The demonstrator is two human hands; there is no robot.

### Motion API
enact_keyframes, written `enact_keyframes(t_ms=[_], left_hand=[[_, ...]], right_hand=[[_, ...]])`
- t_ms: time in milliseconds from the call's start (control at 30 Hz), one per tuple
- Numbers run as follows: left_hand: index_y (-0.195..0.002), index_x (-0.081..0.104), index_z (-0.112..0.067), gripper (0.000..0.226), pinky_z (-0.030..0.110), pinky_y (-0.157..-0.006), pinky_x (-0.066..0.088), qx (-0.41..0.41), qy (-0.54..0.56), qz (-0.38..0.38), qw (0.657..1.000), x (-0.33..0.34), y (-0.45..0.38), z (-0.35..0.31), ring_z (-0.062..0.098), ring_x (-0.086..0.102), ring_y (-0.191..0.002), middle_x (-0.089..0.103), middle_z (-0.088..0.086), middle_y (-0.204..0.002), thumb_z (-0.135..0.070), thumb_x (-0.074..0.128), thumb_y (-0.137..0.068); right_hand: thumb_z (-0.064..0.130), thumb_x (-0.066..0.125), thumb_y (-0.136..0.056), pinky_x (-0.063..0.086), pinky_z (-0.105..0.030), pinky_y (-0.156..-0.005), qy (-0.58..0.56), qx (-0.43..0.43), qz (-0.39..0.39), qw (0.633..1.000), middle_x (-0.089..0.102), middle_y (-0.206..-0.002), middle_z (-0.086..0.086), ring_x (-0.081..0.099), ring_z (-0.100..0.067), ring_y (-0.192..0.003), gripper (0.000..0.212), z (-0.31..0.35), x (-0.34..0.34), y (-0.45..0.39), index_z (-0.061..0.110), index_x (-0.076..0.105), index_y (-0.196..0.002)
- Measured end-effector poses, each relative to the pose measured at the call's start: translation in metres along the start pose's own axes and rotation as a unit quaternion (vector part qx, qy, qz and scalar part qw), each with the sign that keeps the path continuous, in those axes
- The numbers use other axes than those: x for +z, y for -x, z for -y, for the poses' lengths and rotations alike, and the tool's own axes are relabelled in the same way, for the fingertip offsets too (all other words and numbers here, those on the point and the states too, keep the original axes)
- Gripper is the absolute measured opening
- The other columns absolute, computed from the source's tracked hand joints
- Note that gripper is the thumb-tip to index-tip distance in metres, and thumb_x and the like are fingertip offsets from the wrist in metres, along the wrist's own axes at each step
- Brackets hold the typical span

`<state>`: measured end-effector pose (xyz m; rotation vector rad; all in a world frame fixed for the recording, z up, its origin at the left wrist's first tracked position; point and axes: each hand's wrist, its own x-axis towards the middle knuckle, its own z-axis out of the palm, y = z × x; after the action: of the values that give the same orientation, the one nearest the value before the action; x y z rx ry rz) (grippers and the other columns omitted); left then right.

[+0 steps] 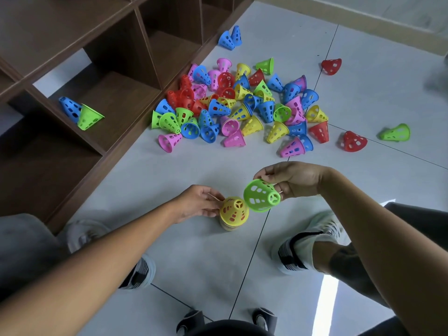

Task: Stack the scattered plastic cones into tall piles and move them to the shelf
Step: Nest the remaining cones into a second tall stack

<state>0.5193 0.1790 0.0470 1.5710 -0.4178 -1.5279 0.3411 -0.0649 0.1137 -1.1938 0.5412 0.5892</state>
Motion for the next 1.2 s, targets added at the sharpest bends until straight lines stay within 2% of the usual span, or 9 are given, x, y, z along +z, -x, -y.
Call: enact_keyframes(t_ms=[133, 267, 367, 433, 567, 733, 933, 1067, 1200], left_hand=[[-0.102, 0.068, -0.001, 0.016, 0.027, -0.073, 0.058, 0.006, -0.015, -0.004, 1.000, -0.003, -0.004, 0.002, 0.022, 0.068, -0.075, 0.071, 0.016, -0.089, 0.000, 0.073, -0.086], [-0.104, 0.068, 0.000, 0.021, 0.028, -0.072, 0.058, 0.002, -0.017, -0.017, 1.000, -0.007, -0.008, 0.004, 0.023, 0.067, -0.074, 0.070, 0.015, -0.089, -0.005, 0.076, -0.085], [-0.102, 0.067, -0.003, 0.014, 0.028, -0.071, 0.058, 0.003, -0.017, -0.048, 0.999, -0.015, -0.012, 0.006, 0.022, 0.067, -0.071, 0.070, 0.011, -0.089, -0.004, 0.072, -0.089], [-0.100, 0.067, -0.006, 0.011, 0.029, -0.072, 0.057, 0.007, -0.032, -0.082, 0.996, -0.023, -0.016, 0.003, 0.022, 0.067, -0.071, 0.071, 0.008, -0.088, -0.010, 0.070, -0.091], [-0.101, 0.064, -0.007, 0.011, 0.030, -0.072, 0.056, 0.016, -0.055, -0.153, 0.987, -0.049, -0.025, -0.009, 0.021, 0.067, -0.070, 0.070, 0.010, -0.091, -0.014, 0.068, -0.093], [-0.099, 0.065, -0.011, 0.007, 0.026, -0.066, 0.052, 0.037, -0.078, -0.233, 0.969, -0.089, -0.038, -0.030, 0.021, 0.067, -0.072, 0.069, 0.010, -0.095, -0.013, 0.068, -0.092], [-0.111, 0.064, -0.012, 0.021, 0.029, -0.065, 0.050, 0.068, -0.101, -0.335, 0.934, -0.130, -0.059, -0.046, 0.023, 0.061, -0.078, 0.066, 0.008, -0.103, -0.014, 0.068, -0.091], [-0.123, 0.059, -0.020, 0.034, 0.036, -0.072, 0.052, 0.075, -0.124, -0.338, 0.930, -0.145, -0.068, -0.049, 0.022, 0.057, -0.094, 0.060, 0.002, -0.116, -0.019, 0.069, -0.090], [-0.138, 0.051, -0.022, 0.049, 0.032, -0.065, 0.045, 0.062, -0.113, -0.313, 0.941, -0.152, -0.081, -0.047, 0.014, 0.050, -0.082, 0.055, 0.000, -0.122, -0.016, 0.067, -0.093]], right_hand=[[0.033, 0.082, -0.079, 0.042, -0.039, -0.093, -0.029, -0.004, 0.032, 0.999, 0.053, -0.127, -0.023, 0.046, -0.037, -0.114, 0.050, 0.001, 0.011, -0.016, 0.011, 0.067, -0.121], [0.025, 0.074, -0.084, 0.042, -0.034, -0.086, -0.037, 0.018, 0.023, 0.999, 0.055, -0.122, -0.017, 0.055, -0.025, -0.099, 0.034, -0.004, 0.020, -0.029, 0.014, 0.071, -0.116], [0.017, 0.063, -0.091, 0.045, -0.029, -0.079, -0.049, 0.025, -0.016, 0.998, 0.061, -0.110, -0.011, 0.057, -0.019, -0.089, 0.022, -0.010, 0.027, -0.039, 0.013, 0.072, -0.110], [0.012, 0.059, -0.096, 0.050, -0.024, -0.069, -0.065, 0.032, -0.045, 0.996, 0.063, -0.097, -0.007, 0.057, -0.015, -0.080, 0.017, -0.013, 0.032, -0.045, 0.011, 0.070, -0.108], [0.012, 0.060, -0.097, 0.050, -0.019, -0.059, -0.049, 0.051, -0.085, 0.994, 0.065, -0.083, -0.002, 0.055, -0.011, -0.071, 0.012, -0.017, 0.038, -0.053, 0.009, 0.069, -0.103], [0.021, 0.067, -0.094, 0.050, -0.021, -0.065, 0.029, 0.072, -0.125, 0.989, 0.069, -0.087, 0.000, 0.060, -0.014, -0.082, 0.015, -0.018, 0.035, -0.056, 0.011, 0.071, -0.103], [0.022, 0.061, -0.097, 0.053, -0.027, -0.077, 0.052, 0.073, -0.158, 0.983, 0.072, -0.113, -0.005, 0.066, -0.017, -0.093, 0.023, -0.017, 0.021, -0.066, 0.012, 0.068, -0.117], [0.015, 0.060, -0.097, 0.053, -0.036, -0.087, 0.052, 0.055, -0.200, 0.977, 0.070, -0.118, -0.011, 0.068, -0.020, -0.095, 0.022, -0.006, 0.010, -0.089, 0.011, 0.067, -0.117], [0.016, 0.060, -0.096, 0.053, -0.042, -0.095, 0.052, 0.030, -0.232, 0.971, 0.069, -0.109, -0.009, 0.067, -0.021, -0.099, 0.024, 0.013, 0.004, -0.116, 0.017, 0.066, -0.120]])
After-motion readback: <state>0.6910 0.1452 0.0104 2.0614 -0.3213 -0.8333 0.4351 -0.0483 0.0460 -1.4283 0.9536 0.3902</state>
